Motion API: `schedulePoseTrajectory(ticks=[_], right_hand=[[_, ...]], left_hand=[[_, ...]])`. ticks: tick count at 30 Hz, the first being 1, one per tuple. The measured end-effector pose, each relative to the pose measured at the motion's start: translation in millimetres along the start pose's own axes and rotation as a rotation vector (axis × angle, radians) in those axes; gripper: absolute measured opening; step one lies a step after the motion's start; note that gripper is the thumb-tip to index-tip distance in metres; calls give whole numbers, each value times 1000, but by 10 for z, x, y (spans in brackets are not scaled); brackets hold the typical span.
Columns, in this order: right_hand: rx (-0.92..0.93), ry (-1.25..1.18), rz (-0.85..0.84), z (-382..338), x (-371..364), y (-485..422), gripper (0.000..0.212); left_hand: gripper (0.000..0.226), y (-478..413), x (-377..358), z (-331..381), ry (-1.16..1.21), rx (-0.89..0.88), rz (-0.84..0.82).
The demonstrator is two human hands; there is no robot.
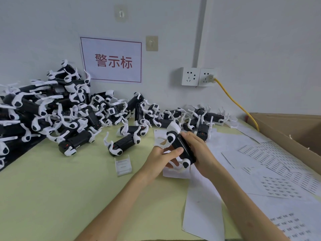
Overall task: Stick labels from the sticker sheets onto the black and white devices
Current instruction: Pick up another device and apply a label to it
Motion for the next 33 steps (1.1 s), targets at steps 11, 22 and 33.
schedulePoseTrajectory(ticks=[11, 22, 33], right_hand=[[94, 177, -39, -25, -44, 13, 24], [-51, 1006, -482, 266, -135, 90, 74], [9, 204, 43, -17, 137, -52, 27]], left_hand=[[24, -55, 249, -22, 313, 124, 335], [40, -50, 565, -69, 486, 200, 642], [39, -35, 474, 58, 647, 82, 360]])
Point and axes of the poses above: each hand's wrist, its own y-axis away from the middle knuckle, its own x-axis out of the back of the hand, z = x × y, the point moved 4 cm from there along -y, towards the middle knuckle, and after that the axes turned 9 degrees about -y, right-handed, at the moved point
